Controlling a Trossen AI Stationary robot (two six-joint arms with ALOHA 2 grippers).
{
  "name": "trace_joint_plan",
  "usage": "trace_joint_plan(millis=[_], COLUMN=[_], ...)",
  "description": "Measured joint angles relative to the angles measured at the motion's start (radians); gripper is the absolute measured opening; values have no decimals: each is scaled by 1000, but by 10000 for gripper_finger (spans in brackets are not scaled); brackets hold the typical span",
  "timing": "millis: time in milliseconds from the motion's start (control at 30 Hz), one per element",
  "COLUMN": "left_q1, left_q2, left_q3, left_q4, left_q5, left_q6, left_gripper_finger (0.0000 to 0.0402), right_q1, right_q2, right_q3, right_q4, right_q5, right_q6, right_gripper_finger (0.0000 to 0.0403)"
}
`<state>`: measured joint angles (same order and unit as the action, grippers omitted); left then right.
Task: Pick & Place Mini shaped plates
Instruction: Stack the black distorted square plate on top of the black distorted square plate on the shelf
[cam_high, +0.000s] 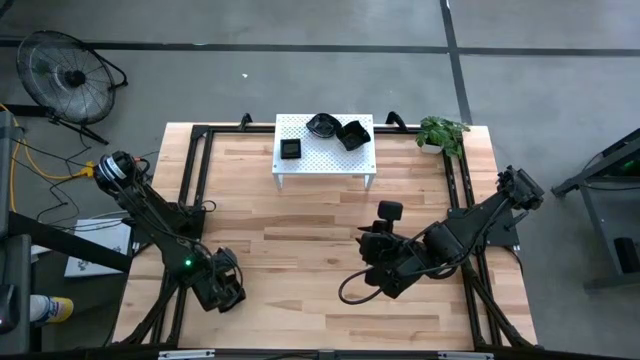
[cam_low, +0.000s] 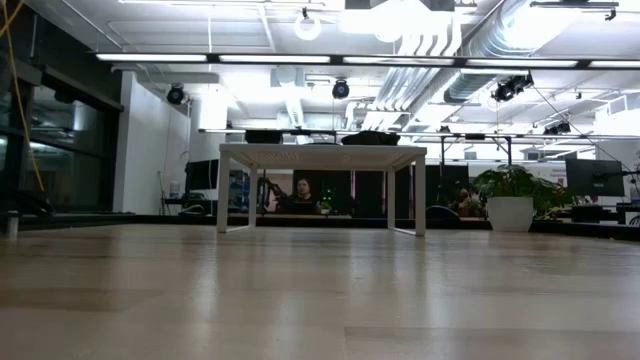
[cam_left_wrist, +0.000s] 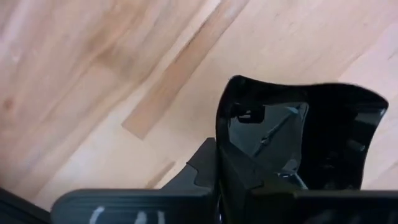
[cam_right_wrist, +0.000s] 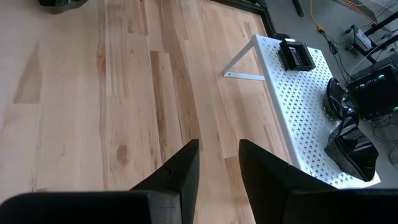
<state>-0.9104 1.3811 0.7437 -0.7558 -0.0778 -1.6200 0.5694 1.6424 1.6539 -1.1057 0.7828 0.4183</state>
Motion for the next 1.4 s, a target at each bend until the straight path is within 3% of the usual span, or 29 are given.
trace_joint_plan(millis=[100, 233, 400, 633, 800, 1000, 1233, 1400], left_q1=[0, 0, 0, 1, 1, 10, 109, 175], left_q2=[0, 0, 1, 1, 1, 1, 1, 1], left_q3=[2, 35, 87, 109, 109, 109, 109, 109], left_q4=[-9, -75, -149, -53, 49, 195, 404, 422], left_q5=[-45, -170, -432, -836, -1102, -1414, -1477, -1478], left_q6=[27, 52, 136, 366, 544, 839, 1123, 1145], left_gripper_finger=[2, 1, 1, 0, 0, 0, 0, 0], right_q1=[4, 35, 94, 156, 163, 161, 121, 92], right_q2=[0, 0, 0, 1, 3, 4, 4, 4], right_q3=[0, 0, 0, -51, -216, -422, -650, -739], right_q4=[-25, -94, -146, -64, 248, 857, 1559, 1752], right_q5=[45, 208, 362, 413, 483, 594, 532, 468], right_q6=[11, 126, 308, 416, 288, 6, -388, -425], right_gripper_finger=[108, 108, 108, 108, 108, 108, 108, 108])
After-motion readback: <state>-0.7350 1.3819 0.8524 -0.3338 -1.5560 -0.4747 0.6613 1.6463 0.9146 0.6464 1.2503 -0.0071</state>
